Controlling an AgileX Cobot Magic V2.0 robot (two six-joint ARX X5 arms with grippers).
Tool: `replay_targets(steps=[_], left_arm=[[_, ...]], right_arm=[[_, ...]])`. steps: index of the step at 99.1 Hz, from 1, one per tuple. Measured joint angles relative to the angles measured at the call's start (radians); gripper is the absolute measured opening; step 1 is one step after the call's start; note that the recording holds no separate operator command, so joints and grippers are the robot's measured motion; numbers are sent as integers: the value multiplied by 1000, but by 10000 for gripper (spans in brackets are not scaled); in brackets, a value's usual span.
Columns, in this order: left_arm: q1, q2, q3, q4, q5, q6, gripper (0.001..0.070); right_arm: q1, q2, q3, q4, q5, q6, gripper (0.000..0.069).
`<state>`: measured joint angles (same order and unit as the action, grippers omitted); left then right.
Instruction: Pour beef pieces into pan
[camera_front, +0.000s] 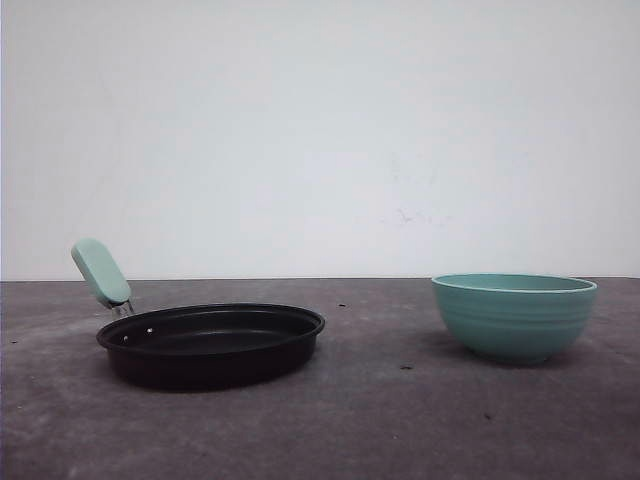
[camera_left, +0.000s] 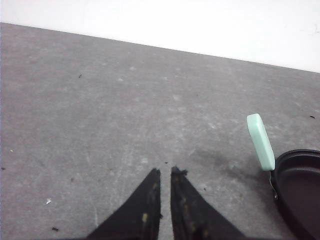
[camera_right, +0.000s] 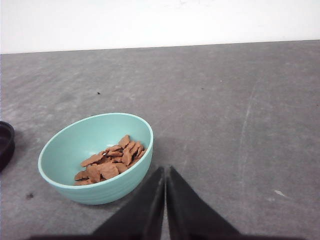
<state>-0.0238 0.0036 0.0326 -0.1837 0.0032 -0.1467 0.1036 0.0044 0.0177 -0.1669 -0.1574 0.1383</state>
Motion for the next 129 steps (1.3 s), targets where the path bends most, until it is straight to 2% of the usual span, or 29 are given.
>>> replay_targets(steps=[116, 129], left_arm=[[0, 0, 0, 0, 0, 0, 11], [0, 0, 0, 0, 0, 0, 11]], right_arm=[[-6, 0, 0, 6, 21, -7, 6], [-6, 0, 0, 14, 0, -3, 6]])
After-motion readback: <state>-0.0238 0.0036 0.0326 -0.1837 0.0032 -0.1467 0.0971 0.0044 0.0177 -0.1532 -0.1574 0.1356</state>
